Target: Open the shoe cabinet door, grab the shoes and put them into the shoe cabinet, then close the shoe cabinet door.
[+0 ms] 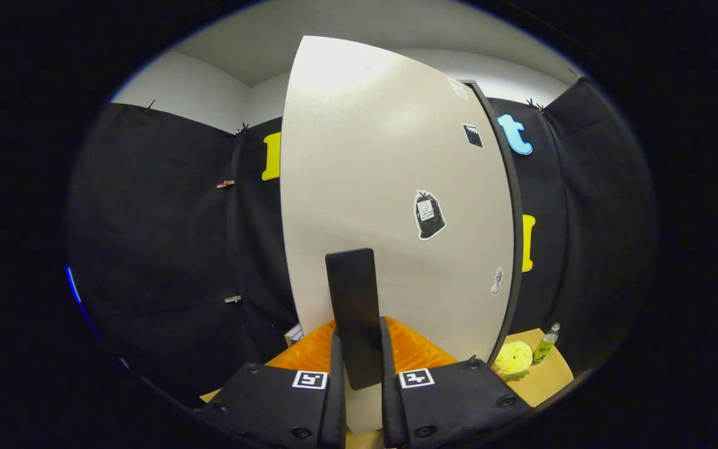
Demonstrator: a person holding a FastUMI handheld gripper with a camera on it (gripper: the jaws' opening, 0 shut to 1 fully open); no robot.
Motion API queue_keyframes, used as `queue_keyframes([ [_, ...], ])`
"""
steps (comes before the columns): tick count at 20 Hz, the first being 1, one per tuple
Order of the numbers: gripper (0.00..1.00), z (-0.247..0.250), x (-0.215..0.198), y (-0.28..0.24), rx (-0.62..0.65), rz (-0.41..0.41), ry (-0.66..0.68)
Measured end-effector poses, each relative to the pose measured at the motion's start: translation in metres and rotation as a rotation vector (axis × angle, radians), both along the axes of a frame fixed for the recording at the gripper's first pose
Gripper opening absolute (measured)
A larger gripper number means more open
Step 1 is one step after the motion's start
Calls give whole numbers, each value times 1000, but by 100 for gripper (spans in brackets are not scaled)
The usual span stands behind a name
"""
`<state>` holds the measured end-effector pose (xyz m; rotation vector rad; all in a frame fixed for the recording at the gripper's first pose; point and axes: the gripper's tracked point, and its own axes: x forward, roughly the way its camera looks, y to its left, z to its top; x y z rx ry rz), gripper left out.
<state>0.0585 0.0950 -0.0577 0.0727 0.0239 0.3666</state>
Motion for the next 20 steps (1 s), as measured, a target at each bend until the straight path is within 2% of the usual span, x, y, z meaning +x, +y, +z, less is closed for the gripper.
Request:
queue_keyframes([
  [9,26,2,-27,-59,5,-47,16],
  [20,26,5,-39,-156,21,-270,8],
])
